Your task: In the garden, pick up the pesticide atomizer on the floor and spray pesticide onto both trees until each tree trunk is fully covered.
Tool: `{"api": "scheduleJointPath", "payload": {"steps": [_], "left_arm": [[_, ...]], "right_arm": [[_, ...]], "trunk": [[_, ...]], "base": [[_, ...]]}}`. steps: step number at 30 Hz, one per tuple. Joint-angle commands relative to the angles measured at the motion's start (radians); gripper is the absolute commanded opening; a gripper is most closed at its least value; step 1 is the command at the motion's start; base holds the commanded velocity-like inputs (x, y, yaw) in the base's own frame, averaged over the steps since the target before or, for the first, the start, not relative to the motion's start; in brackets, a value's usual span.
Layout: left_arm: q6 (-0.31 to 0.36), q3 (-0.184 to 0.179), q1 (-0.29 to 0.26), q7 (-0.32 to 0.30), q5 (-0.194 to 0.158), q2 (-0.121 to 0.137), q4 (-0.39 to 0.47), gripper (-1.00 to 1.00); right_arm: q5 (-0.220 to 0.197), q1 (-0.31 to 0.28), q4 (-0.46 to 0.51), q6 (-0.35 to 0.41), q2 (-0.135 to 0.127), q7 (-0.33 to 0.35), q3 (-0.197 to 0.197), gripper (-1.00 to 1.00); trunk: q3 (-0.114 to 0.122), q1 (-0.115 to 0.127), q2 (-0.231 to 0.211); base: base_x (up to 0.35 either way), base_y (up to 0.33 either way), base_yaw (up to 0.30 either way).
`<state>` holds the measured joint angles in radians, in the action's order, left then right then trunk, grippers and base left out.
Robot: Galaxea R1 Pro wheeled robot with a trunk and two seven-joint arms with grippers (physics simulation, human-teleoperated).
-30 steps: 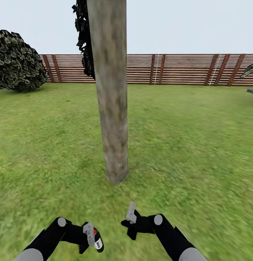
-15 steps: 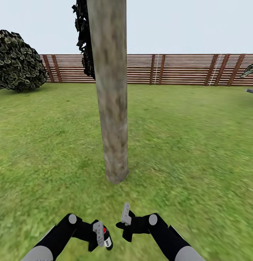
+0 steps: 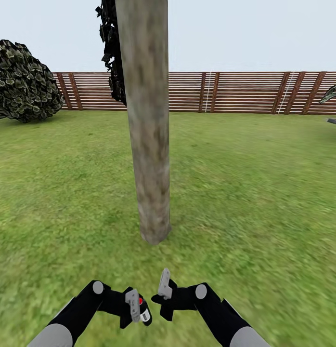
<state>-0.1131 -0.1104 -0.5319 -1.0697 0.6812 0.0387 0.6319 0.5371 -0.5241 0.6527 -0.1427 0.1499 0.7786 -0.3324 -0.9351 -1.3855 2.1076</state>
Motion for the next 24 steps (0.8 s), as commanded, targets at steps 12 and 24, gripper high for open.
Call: {"api": "scheduleJointPath", "payload": {"steps": [12,24], "left_arm": [[-0.014,-0.003,0.000,-0.007,0.006,-0.026,0.006,-1.00],[-0.014,-0.005,0.001,-0.009,0.006,-0.039,0.006,-1.00]], "right_arm": [[0.011,-0.001,-0.001,-0.008,0.000,0.001,0.001,-1.00],[0.011,-0.001,-0.001,-0.008,0.000,0.000,0.001,-1.00]], "trunk": [[-0.001,0.000,0.000],[-0.001,0.000,0.000]], "base": [[0.000,0.000,0.000],[0.000,0.000,0.000]]}}
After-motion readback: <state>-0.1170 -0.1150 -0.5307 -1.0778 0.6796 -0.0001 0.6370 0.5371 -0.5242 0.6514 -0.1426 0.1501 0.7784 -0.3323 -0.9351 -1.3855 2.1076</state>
